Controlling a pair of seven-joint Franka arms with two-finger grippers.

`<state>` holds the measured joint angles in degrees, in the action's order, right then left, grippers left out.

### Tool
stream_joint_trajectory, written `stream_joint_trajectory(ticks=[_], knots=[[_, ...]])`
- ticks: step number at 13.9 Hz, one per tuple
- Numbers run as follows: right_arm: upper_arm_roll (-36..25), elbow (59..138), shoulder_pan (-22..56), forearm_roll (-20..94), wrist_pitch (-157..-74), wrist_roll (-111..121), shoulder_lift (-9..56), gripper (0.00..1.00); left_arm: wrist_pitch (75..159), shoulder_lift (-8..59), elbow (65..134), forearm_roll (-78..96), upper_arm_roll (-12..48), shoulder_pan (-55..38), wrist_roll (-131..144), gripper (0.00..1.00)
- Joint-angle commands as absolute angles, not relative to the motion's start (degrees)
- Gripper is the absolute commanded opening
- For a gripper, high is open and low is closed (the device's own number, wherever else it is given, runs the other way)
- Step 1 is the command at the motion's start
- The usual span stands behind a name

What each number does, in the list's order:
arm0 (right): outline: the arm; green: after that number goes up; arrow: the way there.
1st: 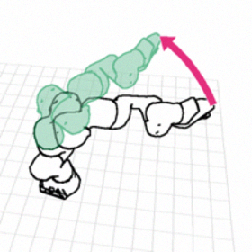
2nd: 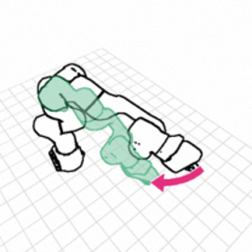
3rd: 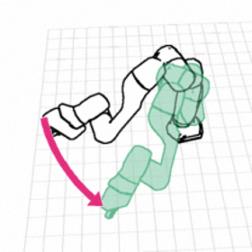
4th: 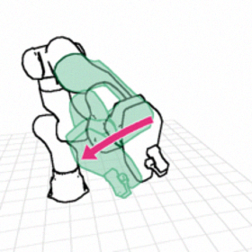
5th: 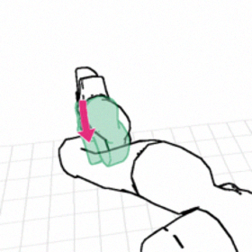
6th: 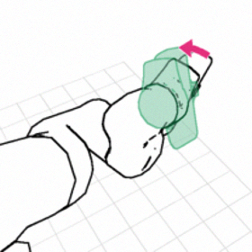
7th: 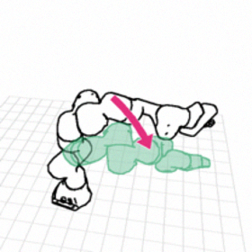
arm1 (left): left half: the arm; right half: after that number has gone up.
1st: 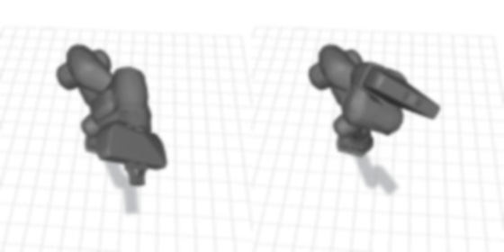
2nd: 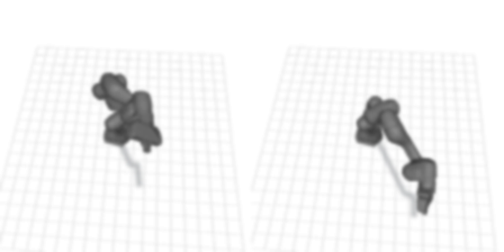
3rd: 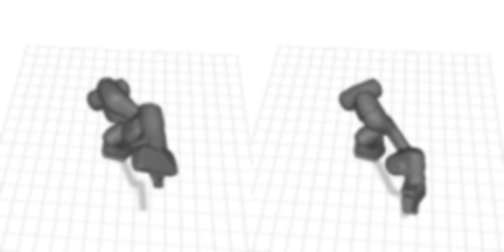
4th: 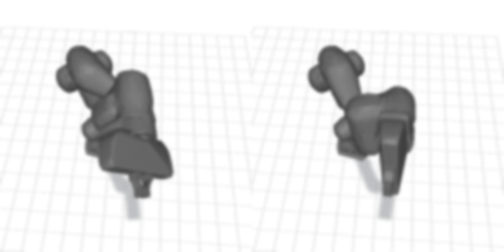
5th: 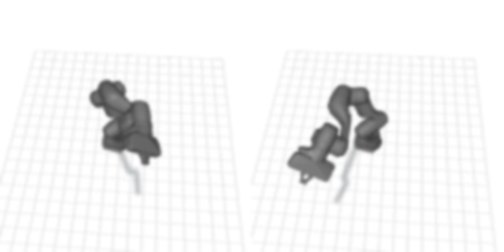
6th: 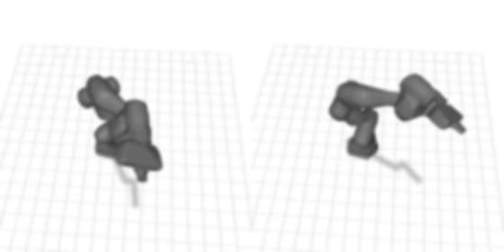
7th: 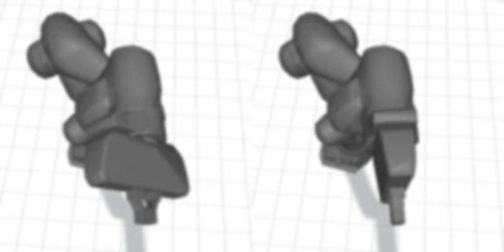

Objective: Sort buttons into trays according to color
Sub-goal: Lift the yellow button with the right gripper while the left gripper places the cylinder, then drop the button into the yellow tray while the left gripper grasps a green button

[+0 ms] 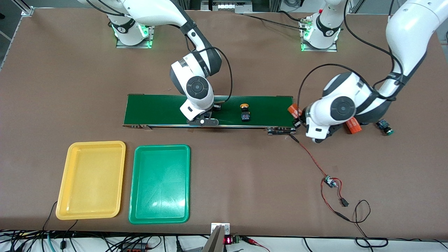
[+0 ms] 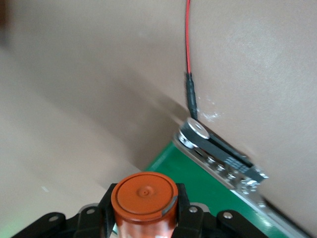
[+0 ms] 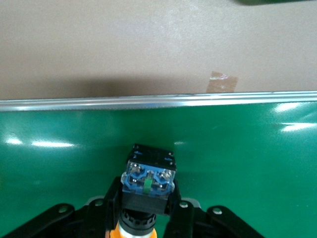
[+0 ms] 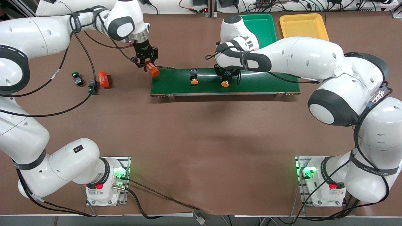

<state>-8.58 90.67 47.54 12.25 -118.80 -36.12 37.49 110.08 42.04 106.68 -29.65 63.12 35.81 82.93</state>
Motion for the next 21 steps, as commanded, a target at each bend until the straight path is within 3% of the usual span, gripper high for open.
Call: stream_joint_trajectory(ticks=[1,5,8,9,10,11,12,14,16,21], knots=[[-9.1,89.8,46.5,13.0,-118.9,-36.5,37.3,0.05,113.0,44.3,105.4,-27.3,62.5,34.9,94.3,0.28],[-10.0,82.1,38.9,12.7,-116.9,-36.1,37.1,0.0,114.6,45.1,106.1,-27.2,61.4,30.4,111.3,0.29],[-12.2,80.9,33.7,11.2,-116.6,-35.0,37.2,0.0,114.7,44.9,105.6,-27.6,57.9,25.3,120.6,0.33],[-13.2,80.9,32.0,9.5,-116.6,-32.6,37.4,0.0,114.7,45.1,105.9,-27.6,57.6,24.9,121.0,0.49],[-13.2,81.0,29.3,8.0,-116.6,-29.0,37.8,0.0,114.4,45.1,106.0,-27.8,57.3,24.2,120.9,0.78],[-13.2,81.0,26.9,7.0,-116.6,-25.5,38.1,0.0,114.1,44.7,105.6,-27.8,56.7,23.7,121.0,0.96],[-13.3,81.0,24.4,6.0,-116.6,-21.7,39.0,0.0,113.9,44.4,105.1,-27.9,56.8,24.1,120.9,1.0],[-13.2,81.0,20.7,3.5,-116.7,-12.9,40.7,0.0,113.6,42.9,103.6,-28.0,56.9,24.7,120.6,1.0],[-13.6,81.0,16.4,-0.5,-117.4,-6.6,43.3,0.0,103.5,42.7,95.4,-28.3,58.0,24.3,119.3,1.0],[-13.7,81.0,12.1,-1.3,-123.0,4.6,46.6,0.0,92.4,42.7,87.4,-30.6,56.4,25.7,97.4,1.0]])
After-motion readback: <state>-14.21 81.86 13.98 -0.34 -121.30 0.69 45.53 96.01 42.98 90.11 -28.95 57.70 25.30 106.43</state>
